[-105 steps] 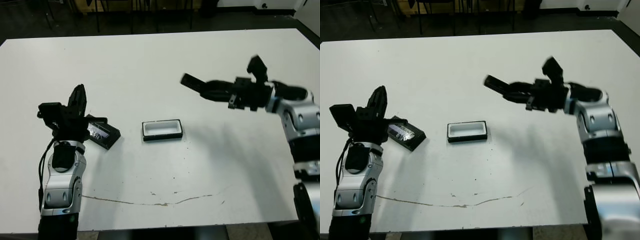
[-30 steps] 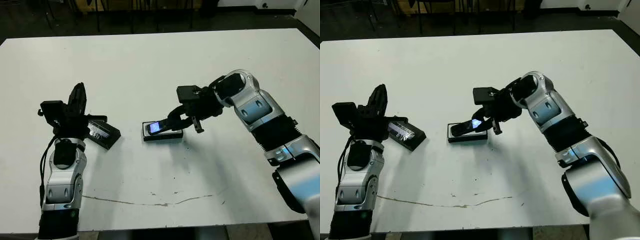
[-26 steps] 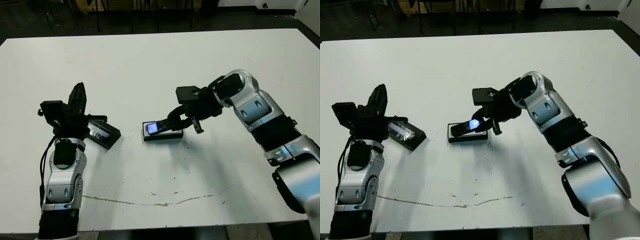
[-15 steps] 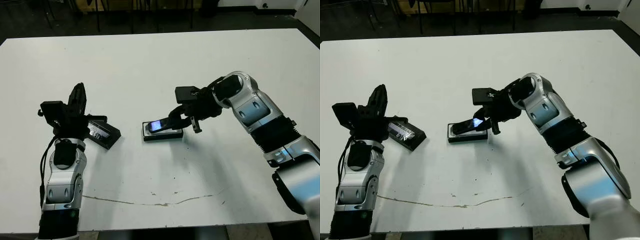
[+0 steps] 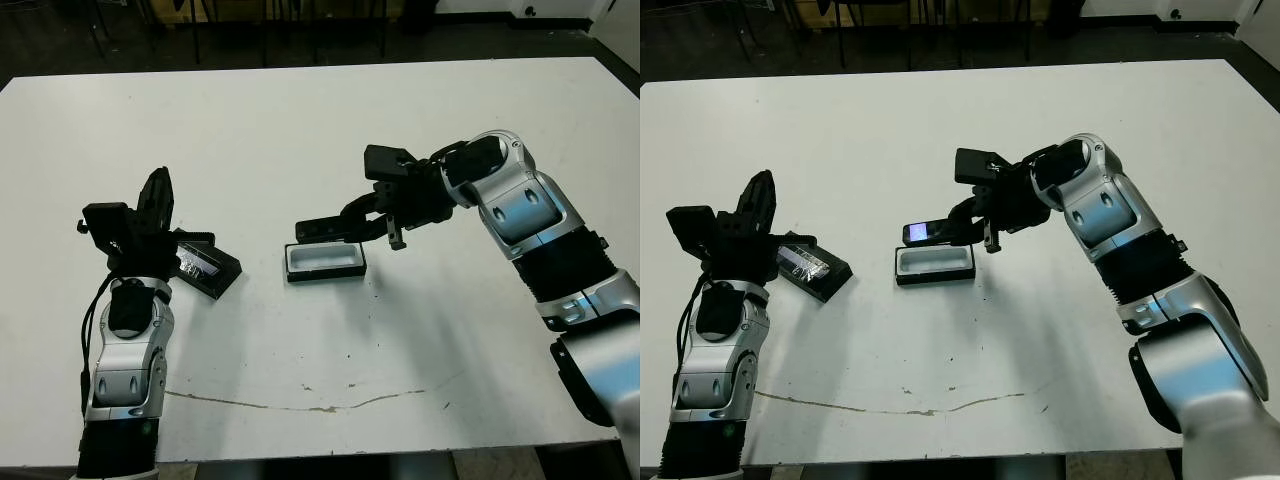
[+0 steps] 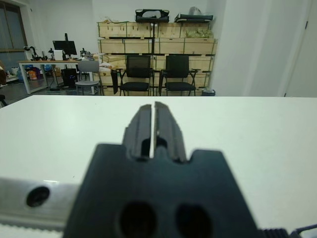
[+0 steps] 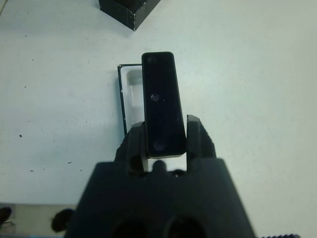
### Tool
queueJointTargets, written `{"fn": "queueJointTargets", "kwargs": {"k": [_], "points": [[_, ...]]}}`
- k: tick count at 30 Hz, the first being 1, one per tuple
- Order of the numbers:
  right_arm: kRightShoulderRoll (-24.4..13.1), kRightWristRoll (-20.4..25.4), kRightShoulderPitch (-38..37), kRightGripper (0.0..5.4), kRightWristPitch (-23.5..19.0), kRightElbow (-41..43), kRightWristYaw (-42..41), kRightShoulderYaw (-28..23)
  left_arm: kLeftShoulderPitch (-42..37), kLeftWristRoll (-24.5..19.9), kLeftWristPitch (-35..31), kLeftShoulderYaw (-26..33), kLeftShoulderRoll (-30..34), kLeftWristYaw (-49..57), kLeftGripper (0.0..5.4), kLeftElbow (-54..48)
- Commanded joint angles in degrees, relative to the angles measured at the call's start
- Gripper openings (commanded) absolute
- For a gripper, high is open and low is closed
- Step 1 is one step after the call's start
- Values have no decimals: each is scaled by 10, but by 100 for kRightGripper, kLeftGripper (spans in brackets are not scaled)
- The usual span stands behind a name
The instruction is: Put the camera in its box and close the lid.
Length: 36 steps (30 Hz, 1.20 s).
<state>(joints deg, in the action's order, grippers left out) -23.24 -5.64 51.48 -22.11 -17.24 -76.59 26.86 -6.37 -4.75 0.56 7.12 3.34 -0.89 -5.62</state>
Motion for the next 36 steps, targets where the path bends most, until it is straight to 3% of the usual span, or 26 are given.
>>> {"fn": "queueJointTargets", "kwargs": {"k": [1,36], "points": [[-9,-12,-3,57,7,-1,5,12,8,1,-6,3,4,1,0,3],[-14,-17,-13,57,34,-21,6,33,8,4,-7,1,1,3,0,6]]}}
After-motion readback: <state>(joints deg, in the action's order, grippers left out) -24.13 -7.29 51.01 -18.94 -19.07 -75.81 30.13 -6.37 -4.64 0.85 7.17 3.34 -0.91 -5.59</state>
